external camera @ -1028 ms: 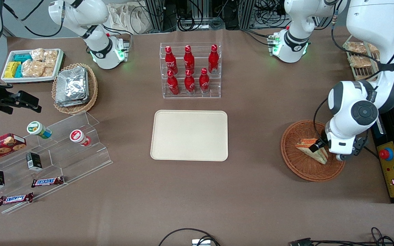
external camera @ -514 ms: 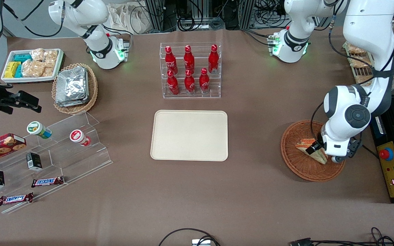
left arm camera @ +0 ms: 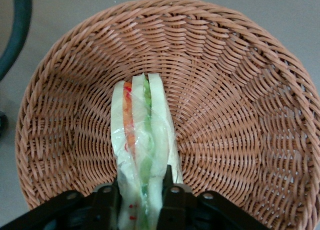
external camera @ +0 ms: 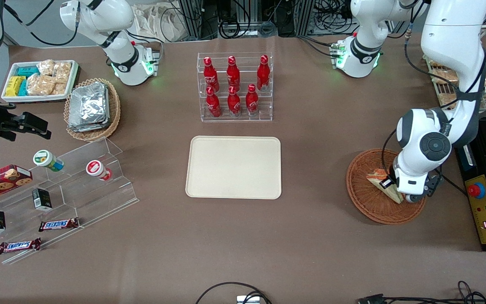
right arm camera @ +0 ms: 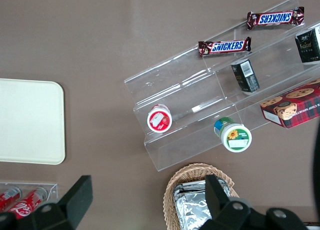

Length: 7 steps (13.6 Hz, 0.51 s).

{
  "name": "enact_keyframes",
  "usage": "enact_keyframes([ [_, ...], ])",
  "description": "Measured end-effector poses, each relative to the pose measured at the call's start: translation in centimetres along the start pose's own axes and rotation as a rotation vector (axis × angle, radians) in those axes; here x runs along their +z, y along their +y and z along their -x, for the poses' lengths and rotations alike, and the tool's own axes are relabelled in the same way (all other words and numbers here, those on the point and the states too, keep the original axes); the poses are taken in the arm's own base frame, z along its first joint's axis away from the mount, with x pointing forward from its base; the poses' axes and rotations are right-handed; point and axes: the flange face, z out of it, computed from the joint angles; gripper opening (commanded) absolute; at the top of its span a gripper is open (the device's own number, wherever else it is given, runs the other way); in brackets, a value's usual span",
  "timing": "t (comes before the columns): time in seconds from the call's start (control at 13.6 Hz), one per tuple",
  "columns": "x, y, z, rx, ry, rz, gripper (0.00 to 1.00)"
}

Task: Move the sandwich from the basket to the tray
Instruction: 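Lower the left gripper and close it on the wrapped sandwich, then lift the sandwich out of the basket with the left gripper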

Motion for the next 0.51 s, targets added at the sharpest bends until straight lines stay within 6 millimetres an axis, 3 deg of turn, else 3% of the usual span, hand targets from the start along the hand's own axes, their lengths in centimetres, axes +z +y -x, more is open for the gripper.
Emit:
enact_keyframes([
  [0.15, -0.4, -0.2, -0.1, 0.032, 0.000, -0.032, 0.00],
  [0.29, -2.9, -0.4, -0.7, 0.094, -0.015, -0.061, 0.00],
  [0.37, -5.4, -0.5, -1.3, 0.147, -0.018, -0.072, 0.00],
  [0.51, -12.3, 0.2, -1.8, 0.306, -0.017, -0.087, 0.00],
])
